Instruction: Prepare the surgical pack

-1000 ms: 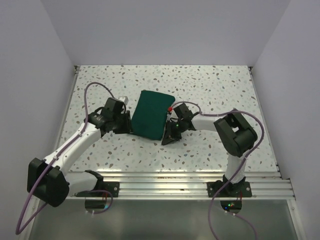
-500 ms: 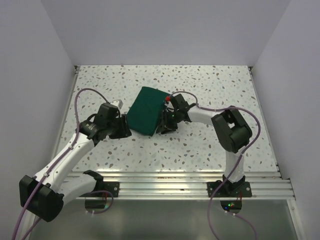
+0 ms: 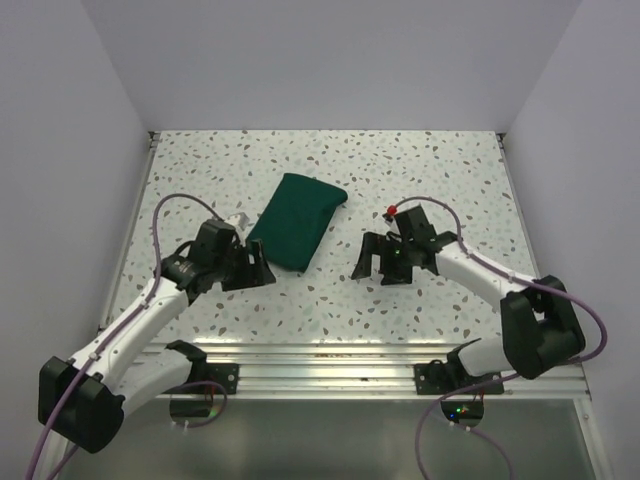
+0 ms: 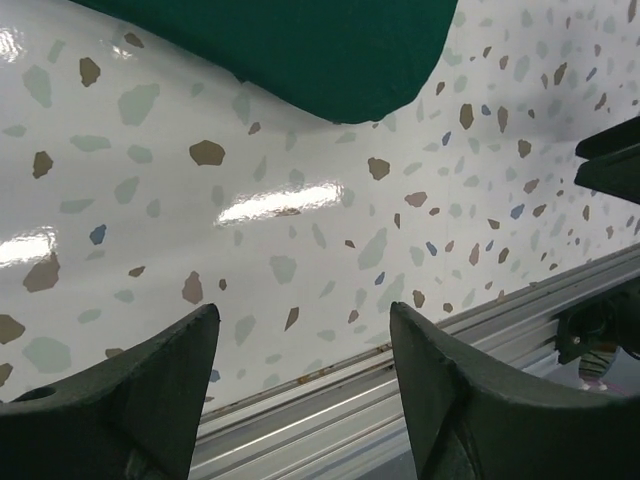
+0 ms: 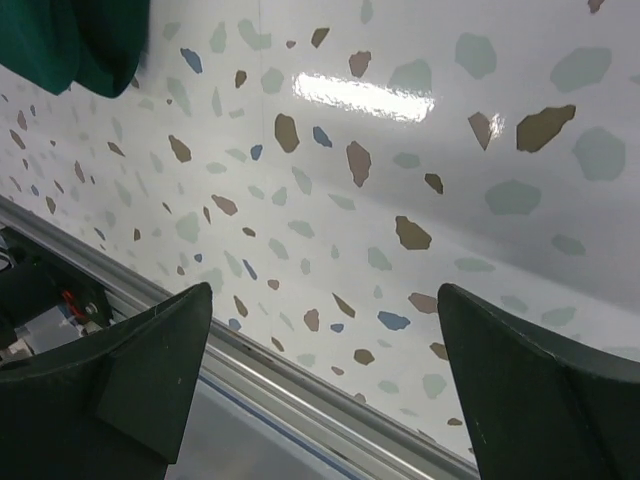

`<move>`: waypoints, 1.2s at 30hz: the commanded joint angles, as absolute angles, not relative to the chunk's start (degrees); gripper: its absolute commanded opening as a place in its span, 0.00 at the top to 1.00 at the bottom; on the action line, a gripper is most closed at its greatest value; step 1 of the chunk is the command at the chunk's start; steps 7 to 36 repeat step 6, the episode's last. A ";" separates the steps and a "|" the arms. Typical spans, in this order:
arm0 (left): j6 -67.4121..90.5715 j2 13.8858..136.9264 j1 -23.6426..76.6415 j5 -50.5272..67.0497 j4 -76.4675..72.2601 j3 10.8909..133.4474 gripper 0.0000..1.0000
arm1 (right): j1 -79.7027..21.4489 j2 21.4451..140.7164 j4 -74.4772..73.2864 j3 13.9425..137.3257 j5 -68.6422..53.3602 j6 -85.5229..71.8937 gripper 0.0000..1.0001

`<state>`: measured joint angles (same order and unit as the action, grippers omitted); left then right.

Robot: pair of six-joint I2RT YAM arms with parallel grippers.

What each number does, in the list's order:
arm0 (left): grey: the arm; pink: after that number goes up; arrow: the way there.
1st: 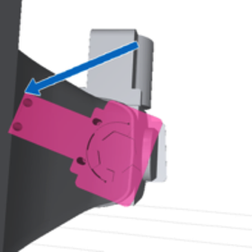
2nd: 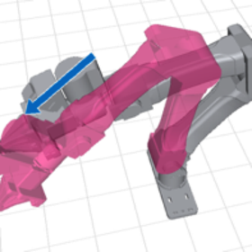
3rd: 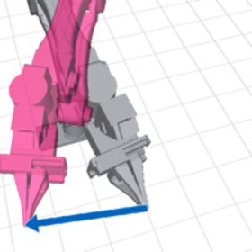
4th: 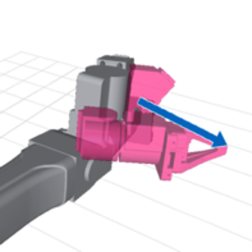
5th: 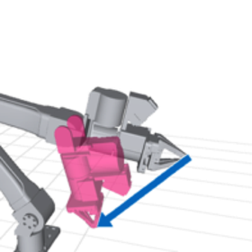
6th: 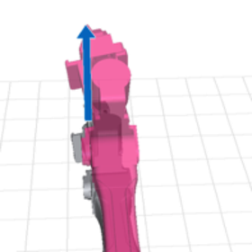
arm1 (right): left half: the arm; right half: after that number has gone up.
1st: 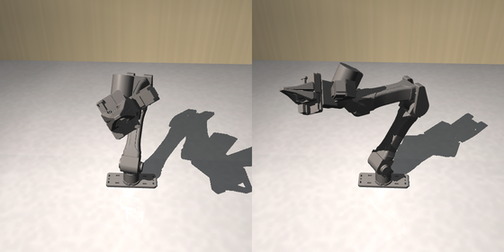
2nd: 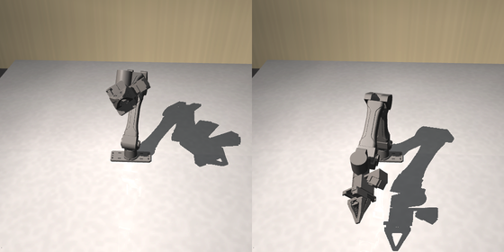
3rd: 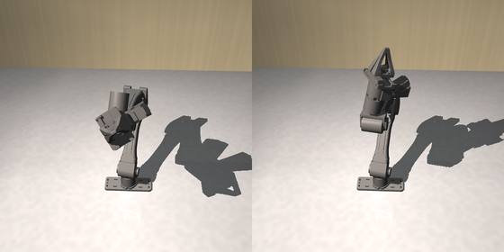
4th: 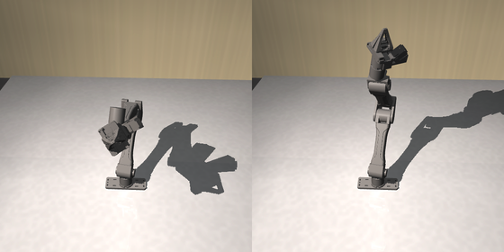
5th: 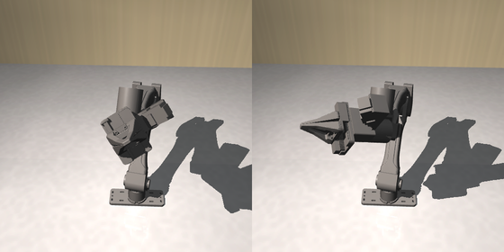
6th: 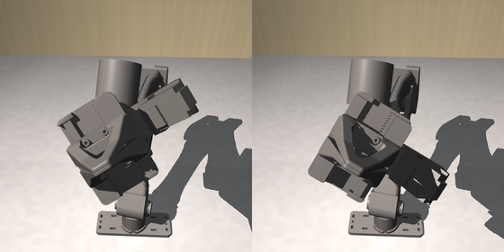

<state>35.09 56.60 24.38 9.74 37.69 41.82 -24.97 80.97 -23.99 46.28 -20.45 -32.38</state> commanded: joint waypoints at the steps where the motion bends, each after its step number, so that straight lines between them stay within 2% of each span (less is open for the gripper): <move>1: 37.88 53.97 24.08 14.67 31.21 39.56 0.27 | -25.23 76.31 -23.74 43.16 -21.26 -33.48 0.01; 6: 42.43 50.55 24.08 19.75 24.71 35.43 0.25 | -24.87 68.40 -12.15 33.41 -27.42 -39.63 0.01; 36: 42.43 50.55 24.08 19.75 24.71 35.43 0.25 | -24.87 68.40 -12.15 33.41 -27.42 -39.63 0.01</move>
